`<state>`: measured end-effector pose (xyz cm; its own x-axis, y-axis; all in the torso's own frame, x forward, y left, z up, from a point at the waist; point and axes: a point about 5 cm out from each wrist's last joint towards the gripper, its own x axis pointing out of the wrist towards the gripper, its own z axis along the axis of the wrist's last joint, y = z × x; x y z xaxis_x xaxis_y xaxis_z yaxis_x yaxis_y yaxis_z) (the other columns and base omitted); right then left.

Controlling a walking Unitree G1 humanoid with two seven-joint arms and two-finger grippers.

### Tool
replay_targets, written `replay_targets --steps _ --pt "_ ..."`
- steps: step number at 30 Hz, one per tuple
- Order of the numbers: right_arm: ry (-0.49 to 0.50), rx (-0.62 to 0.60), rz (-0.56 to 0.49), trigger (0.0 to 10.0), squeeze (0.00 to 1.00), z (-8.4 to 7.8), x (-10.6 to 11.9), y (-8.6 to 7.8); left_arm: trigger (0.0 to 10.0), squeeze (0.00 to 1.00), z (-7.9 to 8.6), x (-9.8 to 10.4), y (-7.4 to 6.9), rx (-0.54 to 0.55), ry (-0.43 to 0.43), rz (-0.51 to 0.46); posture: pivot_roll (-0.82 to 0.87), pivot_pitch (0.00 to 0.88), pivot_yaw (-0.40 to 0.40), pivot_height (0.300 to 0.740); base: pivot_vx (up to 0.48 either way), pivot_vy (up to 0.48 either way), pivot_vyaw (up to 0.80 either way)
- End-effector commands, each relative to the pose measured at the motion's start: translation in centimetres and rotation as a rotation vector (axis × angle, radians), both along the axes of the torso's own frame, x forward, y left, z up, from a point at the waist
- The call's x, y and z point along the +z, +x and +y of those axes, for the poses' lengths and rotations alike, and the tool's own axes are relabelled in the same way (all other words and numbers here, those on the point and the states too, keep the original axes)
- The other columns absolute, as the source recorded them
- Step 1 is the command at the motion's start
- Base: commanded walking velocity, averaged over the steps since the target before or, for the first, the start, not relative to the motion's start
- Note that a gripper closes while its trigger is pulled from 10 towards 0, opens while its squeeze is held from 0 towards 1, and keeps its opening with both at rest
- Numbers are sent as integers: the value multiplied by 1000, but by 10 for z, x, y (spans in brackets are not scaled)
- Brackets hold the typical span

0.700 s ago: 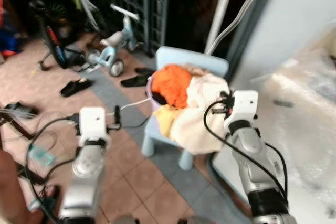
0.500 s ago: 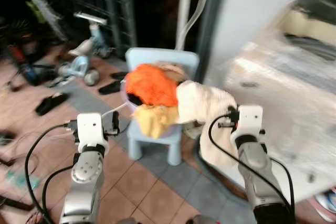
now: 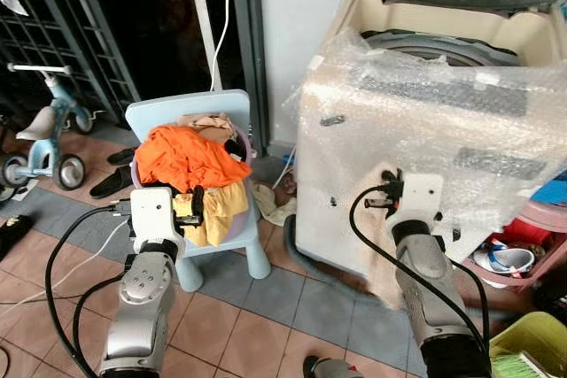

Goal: Clothes washing

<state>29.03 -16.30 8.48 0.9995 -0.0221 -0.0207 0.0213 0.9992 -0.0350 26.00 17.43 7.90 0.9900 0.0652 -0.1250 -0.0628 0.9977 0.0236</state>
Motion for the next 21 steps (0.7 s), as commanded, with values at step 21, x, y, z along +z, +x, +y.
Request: replay_targets --steps 21 --pt "-12 89 -34 10000 0 13 14 16 10000 0 -6 2 -1 -11 -17 -14 -11 0 -17 740 0 0 -800"
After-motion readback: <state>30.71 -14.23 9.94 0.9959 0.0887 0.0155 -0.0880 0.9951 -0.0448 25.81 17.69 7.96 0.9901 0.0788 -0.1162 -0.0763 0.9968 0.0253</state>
